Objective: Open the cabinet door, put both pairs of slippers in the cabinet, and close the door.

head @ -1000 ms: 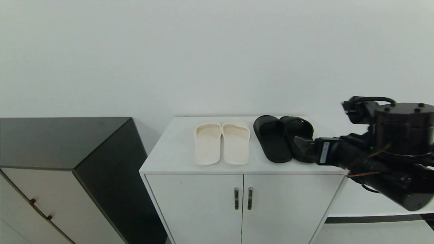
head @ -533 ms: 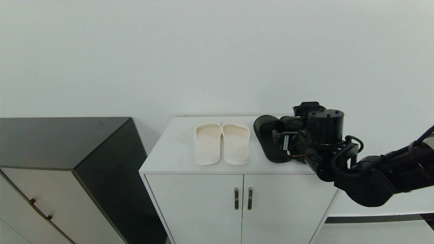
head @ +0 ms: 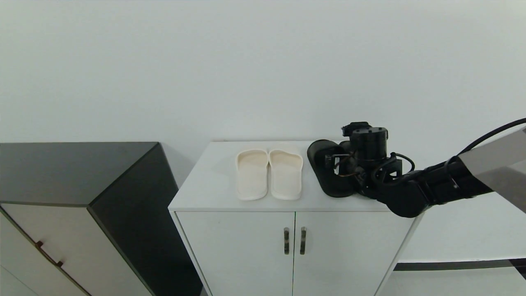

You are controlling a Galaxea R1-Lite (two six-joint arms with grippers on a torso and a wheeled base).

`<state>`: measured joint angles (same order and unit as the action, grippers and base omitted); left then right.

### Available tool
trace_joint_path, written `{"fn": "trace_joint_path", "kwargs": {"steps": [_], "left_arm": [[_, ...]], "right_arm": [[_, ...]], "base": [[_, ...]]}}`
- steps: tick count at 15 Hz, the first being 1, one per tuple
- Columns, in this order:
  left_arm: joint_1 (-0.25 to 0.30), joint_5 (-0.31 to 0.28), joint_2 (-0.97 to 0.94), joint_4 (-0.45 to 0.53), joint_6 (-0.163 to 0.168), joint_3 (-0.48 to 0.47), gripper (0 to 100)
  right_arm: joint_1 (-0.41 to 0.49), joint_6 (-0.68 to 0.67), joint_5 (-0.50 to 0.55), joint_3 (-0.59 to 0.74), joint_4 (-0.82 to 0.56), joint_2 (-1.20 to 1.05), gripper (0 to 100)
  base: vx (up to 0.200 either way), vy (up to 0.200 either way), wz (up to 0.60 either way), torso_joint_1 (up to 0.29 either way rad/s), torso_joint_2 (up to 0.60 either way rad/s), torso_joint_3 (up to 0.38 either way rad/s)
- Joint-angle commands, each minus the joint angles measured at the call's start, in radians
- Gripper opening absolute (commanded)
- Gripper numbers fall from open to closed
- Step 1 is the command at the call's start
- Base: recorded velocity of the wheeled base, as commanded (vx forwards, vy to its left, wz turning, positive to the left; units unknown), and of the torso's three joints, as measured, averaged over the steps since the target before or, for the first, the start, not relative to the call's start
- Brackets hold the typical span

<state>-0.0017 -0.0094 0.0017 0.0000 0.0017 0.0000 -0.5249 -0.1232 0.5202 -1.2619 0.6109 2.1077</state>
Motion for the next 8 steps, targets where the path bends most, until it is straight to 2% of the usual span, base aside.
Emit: {"fn": "trace_joint_path", "kwargs": {"steps": [1,8], "left_arm": [[0.0,0.0,0.001,0.0,0.0,0.0,0],[0.0,0.0,0.001,0.0,-0.002,0.0,0]], "right_arm": [[0.016,-0.003,0.0,-0.076,-0.022,0.046,100],[0.054,-0.003,-0.016,-0.195,-0.072,0.114,100]], "base": [[0.0,0.0,0.0,0.0,0.0,0.0],[0.0,0.0,0.0,0.0,0.0,0.0]]}}
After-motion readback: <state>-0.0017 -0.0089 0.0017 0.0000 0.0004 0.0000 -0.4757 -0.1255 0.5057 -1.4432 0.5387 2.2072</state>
